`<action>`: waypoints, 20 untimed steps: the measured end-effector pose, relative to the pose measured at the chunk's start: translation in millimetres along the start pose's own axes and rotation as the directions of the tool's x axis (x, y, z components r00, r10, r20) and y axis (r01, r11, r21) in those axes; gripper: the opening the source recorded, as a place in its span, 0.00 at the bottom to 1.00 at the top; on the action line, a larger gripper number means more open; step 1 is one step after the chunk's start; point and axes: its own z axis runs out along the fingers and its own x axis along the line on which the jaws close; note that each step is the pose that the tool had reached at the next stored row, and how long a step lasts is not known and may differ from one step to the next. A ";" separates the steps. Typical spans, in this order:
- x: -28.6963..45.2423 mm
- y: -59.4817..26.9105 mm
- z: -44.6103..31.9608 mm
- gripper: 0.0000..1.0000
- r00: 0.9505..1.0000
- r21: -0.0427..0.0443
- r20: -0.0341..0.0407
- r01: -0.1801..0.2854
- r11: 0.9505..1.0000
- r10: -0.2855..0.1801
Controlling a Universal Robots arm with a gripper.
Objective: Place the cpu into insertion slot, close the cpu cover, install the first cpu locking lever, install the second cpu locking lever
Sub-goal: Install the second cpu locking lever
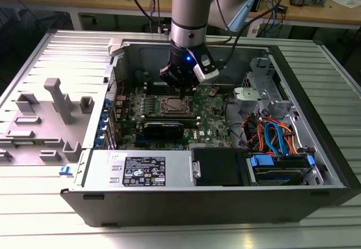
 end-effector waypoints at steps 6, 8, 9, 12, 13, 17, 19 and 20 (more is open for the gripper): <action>0.1 0.2 -11.9 0.11 1.000 -0.001 -0.013 -0.001 1.000 0.001; 0.1 -0.9 -12.7 0.11 1.000 -0.001 -0.017 -0.001 1.000 0.001; -0.2 -1.1 -12.7 0.11 1.000 -0.001 -0.021 -0.001 1.000 0.001; -0.2 -2.9 -12.6 0.11 1.000 0.001 -0.023 -0.001 1.000 0.001; -0.1 -4.6 -12.6 0.11 1.000 0.001 -0.023 -0.001 1.000 0.001; 0.7 -17.2 -12.9 0.11 1.000 0.001 -0.023 -0.001 1.000 0.001; 1.0 -21.6 -12.9 0.11 1.000 0.001 -0.023 -0.001 1.000 0.001; 1.0 -22.8 -13.0 0.11 1.000 0.001 -0.023 0.000 1.000 0.000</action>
